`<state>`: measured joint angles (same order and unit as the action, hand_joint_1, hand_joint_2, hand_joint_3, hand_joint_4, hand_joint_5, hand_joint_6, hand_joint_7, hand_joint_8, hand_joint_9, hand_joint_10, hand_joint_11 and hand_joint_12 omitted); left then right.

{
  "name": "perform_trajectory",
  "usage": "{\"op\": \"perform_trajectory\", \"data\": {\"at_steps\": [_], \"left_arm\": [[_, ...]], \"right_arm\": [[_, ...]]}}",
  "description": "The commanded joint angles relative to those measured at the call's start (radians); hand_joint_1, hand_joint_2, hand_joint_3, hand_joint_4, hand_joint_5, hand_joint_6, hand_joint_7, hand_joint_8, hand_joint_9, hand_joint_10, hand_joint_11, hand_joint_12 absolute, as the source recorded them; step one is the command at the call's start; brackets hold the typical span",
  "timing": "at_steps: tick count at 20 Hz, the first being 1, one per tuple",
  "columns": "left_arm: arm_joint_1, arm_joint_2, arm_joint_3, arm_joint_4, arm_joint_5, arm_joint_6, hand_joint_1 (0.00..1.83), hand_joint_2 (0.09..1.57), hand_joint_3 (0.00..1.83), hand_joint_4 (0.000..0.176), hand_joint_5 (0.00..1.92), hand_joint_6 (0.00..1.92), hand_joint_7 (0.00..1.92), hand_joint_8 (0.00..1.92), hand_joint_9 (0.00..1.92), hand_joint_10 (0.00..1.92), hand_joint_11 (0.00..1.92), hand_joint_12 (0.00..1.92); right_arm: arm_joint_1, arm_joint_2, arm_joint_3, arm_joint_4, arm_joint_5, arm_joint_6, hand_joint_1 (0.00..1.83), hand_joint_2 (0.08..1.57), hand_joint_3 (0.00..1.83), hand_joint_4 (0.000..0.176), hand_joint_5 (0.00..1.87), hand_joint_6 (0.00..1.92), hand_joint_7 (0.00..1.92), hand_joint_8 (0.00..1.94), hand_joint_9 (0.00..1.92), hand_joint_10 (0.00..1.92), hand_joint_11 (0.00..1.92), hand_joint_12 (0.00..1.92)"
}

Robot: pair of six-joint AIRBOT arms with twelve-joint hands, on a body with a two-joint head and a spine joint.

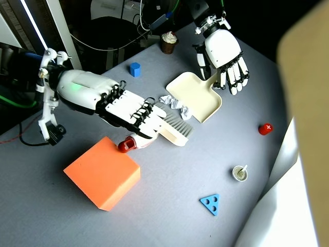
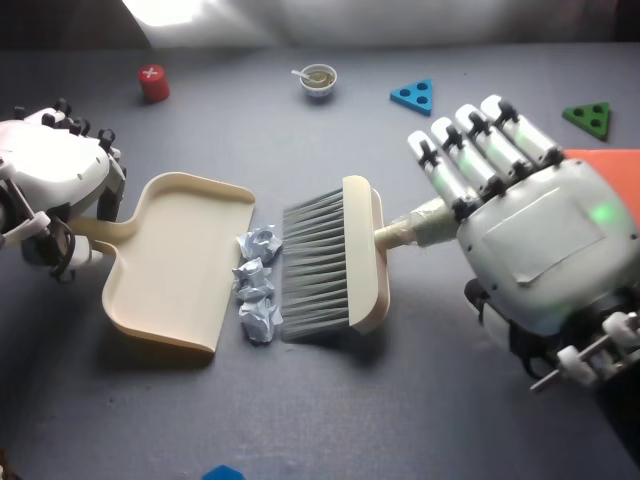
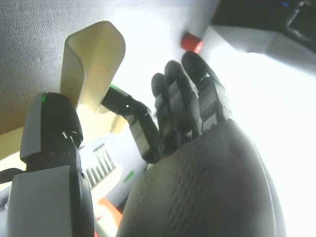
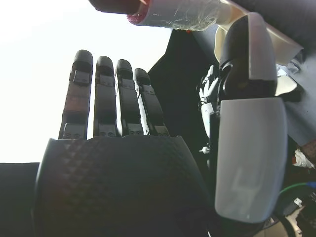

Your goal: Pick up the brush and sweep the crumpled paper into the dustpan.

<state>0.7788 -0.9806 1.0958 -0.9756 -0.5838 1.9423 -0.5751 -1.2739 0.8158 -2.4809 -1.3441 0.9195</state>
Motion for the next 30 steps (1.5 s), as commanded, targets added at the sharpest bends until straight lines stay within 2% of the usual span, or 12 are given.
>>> {"op": "perform_trajectory", "data": {"at_steps": [1, 10, 19, 23, 27, 29, 30], "left_arm": [[-0.008, 0.007, 0.002, 0.038, -0.089, 0.001, 1.07, 1.17, 0.00, 0.000, 0.88, 1.14, 0.39, 0.00, 0.32, 0.01, 0.00, 0.69], [-0.013, 0.004, 0.003, 0.037, -0.084, -0.001, 1.06, 1.19, 0.00, 0.000, 0.85, 1.18, 0.35, 0.00, 0.31, 0.00, 0.01, 0.70], [-0.018, 0.000, 0.004, 0.034, -0.082, -0.002, 1.03, 1.19, 0.00, 0.000, 0.83, 1.21, 0.36, 0.00, 0.32, 0.00, 0.00, 0.72], [-0.019, 0.000, 0.004, 0.032, -0.085, -0.006, 1.03, 1.21, 0.00, 0.000, 0.81, 1.25, 0.34, 0.00, 0.31, 0.00, 0.00, 0.70], [-0.023, 0.001, 0.004, 0.032, -0.085, -0.006, 1.02, 1.21, 0.00, 0.000, 0.81, 1.25, 0.34, 0.00, 0.32, 0.00, 0.01, 0.73], [-0.024, 0.001, 0.002, 0.032, -0.085, -0.006, 1.02, 1.21, 0.00, 0.000, 0.80, 1.26, 0.32, 0.00, 0.29, 0.00, 0.00, 0.66], [-0.024, 0.000, 0.002, 0.032, -0.085, -0.006, 1.01, 1.21, 0.00, 0.009, 0.80, 1.26, 0.32, 0.00, 0.30, 0.00, 0.00, 0.65]], "right_arm": [[-0.003, -0.001, 0.007, -0.086, -0.094, -0.005, 0.98, 0.94, 0.00, 0.000, 0.14, 0.01, 0.19, 0.01, 0.20, 0.01, 0.24, 0.01], [-0.010, -0.131, 0.190, -0.122, -0.093, -0.002, 1.00, 0.93, 0.00, 0.000, 0.16, 0.01, 0.20, 0.01, 0.21, 0.01, 0.25, 0.02], [0.050, -0.231, 0.328, -0.113, -0.083, 0.017, 0.99, 0.95, 0.00, 0.000, 0.15, 0.01, 0.18, 0.01, 0.20, 0.01, 0.24, 0.01], [0.060, -0.262, 0.372, -0.102, -0.077, 0.019, 1.04, 0.93, 0.00, 0.000, 0.20, 0.01, 0.22, 0.01, 0.22, 0.00, 0.27, 0.03], [0.059, -0.266, 0.382, -0.101, -0.077, 0.019, 1.03, 0.97, 0.01, 0.000, 0.20, 0.00, 0.23, 0.00, 0.23, 0.00, 0.27, 0.02], [0.055, -0.261, 0.379, -0.100, -0.077, 0.019, 1.05, 0.98, 0.01, 0.000, 0.27, 0.01, 0.28, 0.00, 0.27, 0.01, 0.28, 0.03], [0.052, -0.257, 0.376, -0.100, -0.077, 0.018, 1.04, 0.98, 0.00, 0.000, 0.28, 0.01, 0.28, 0.00, 0.27, 0.00, 0.29, 0.03]]}}
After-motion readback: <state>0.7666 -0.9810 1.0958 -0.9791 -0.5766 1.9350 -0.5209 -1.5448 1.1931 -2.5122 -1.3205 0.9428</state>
